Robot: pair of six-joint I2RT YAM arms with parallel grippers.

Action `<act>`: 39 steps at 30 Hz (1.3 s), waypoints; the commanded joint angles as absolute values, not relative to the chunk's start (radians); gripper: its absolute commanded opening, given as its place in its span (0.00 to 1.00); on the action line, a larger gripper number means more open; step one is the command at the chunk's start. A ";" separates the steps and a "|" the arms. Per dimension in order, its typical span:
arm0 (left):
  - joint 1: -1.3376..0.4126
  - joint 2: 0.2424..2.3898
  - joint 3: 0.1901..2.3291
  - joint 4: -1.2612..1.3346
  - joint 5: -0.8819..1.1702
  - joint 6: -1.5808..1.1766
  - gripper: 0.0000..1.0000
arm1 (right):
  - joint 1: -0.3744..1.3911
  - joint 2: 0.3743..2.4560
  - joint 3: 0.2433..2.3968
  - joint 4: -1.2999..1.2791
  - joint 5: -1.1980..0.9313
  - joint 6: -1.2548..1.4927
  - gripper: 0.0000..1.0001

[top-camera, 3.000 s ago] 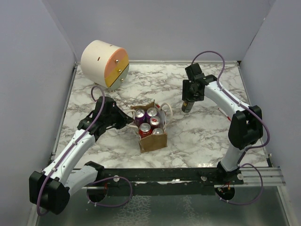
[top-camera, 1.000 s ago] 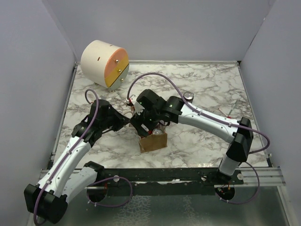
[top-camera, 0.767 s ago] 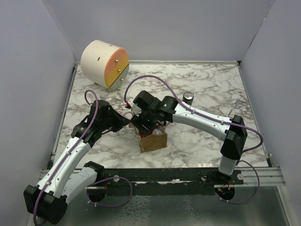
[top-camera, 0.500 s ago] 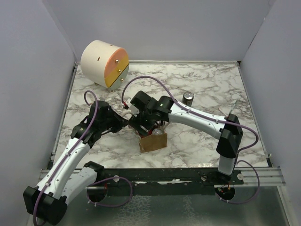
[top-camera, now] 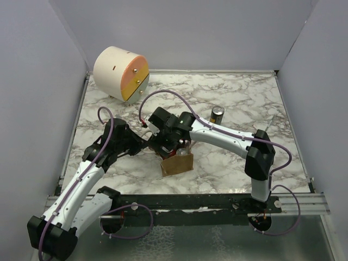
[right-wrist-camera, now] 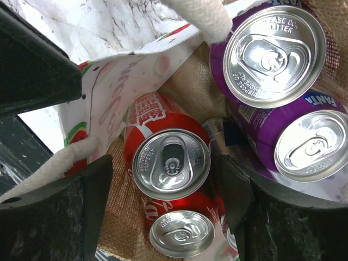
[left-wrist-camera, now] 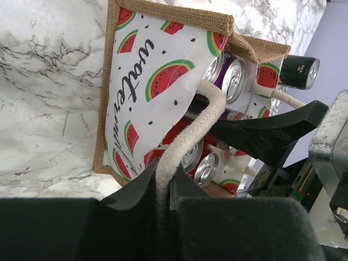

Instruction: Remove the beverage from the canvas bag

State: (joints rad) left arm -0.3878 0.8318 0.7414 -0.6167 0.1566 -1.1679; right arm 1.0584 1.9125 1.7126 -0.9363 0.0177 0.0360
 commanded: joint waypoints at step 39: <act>-0.387 0.801 0.720 -0.640 0.157 -1.188 0.00 | 1.058 1.961 1.666 -0.849 -0.065 0.105 0.55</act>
